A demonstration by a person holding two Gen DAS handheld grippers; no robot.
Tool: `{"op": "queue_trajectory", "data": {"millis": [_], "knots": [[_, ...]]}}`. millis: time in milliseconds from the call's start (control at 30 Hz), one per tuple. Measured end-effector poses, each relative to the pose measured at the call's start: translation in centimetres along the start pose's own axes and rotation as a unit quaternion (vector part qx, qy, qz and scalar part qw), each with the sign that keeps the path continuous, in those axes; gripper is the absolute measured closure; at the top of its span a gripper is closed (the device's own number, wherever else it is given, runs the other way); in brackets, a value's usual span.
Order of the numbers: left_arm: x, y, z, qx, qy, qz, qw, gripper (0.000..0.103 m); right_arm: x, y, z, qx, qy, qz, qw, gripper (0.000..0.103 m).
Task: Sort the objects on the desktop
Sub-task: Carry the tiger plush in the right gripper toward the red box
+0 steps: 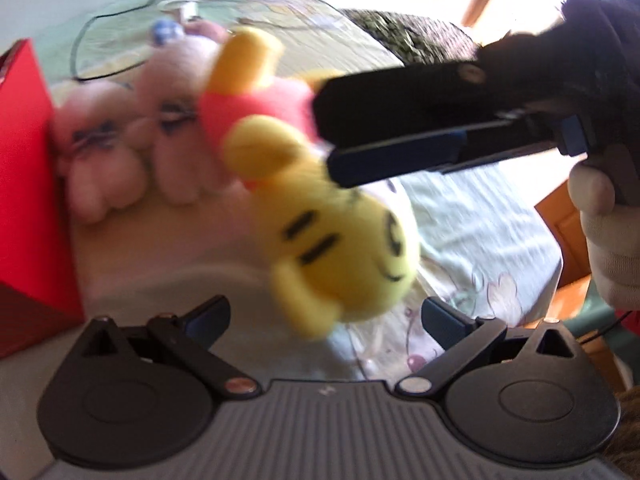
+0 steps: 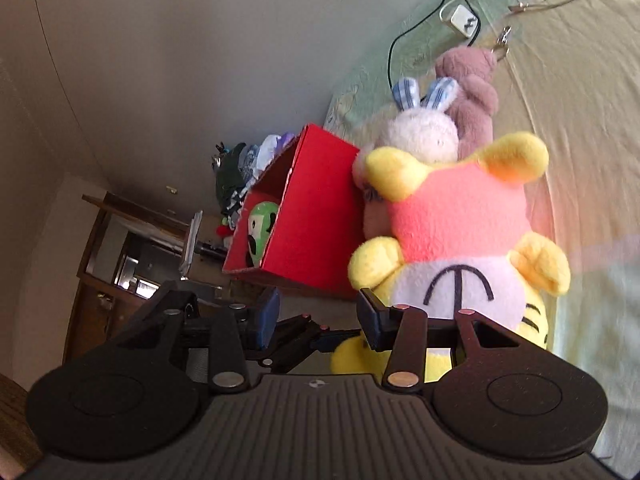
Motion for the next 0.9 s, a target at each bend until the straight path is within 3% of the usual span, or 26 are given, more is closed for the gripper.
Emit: {"op": "queue_trajectory", "data": {"millis": [133, 267, 433, 533, 633, 800, 900], "knots": [[1.3, 1.7, -1.0, 0.032, -0.026, 0.012, 0.9991, 0.002, 1.7, -0.8, -0.5, -0.014, -0.033, 0.046, 0.998, 0.055], [2.4, 1.3, -1.0, 0.016, -0.054, 0.023, 0.9981, 0.002, 3.9, -2.8, 0.1, -0.074, -0.069, 0.083, 0.991, 0.055], [0.5, 0.7, -1.6, 0.010, -0.016, 0.080, 0.9966, 0.003, 6.3, -5.7, 2.6, -0.169, -0.081, 0.108, 0.976, 0.054], [-0.1, -1.0, -1.0, -0.012, -0.011, 0.077, 0.9969, 0.003, 5.8, -6.7, 3.6, -0.186, -0.077, 0.116, 0.973, 0.054], [-0.7, -2.4, -1.5, -0.035, -0.013, 0.074, 0.9966, 0.003, 4.9, -7.7, 3.8, -0.206, -0.079, 0.091, 0.971, 0.054], [-0.6, -5.1, -2.3, -0.052, -0.042, 0.090, 0.9937, 0.002, 4.6, -6.8, 1.3, -0.158, -0.086, 0.097, 0.979, 0.043], [-1.2, -6.5, -3.4, -0.039, -0.041, 0.123, 0.9908, 0.002, 4.5, -5.3, -0.8, -0.079, -0.082, 0.141, 0.983, 0.039]]}}
Point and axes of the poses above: each gripper's, at about its wrist camera, not at the fingertips, and x roughly against the way its jaws point, y to its left, z to its underside, the point moved 1 cm from there along -x, roughly the way its jaws point, and after that the axes turned 2 degrees about x, right-handed, at the moved point
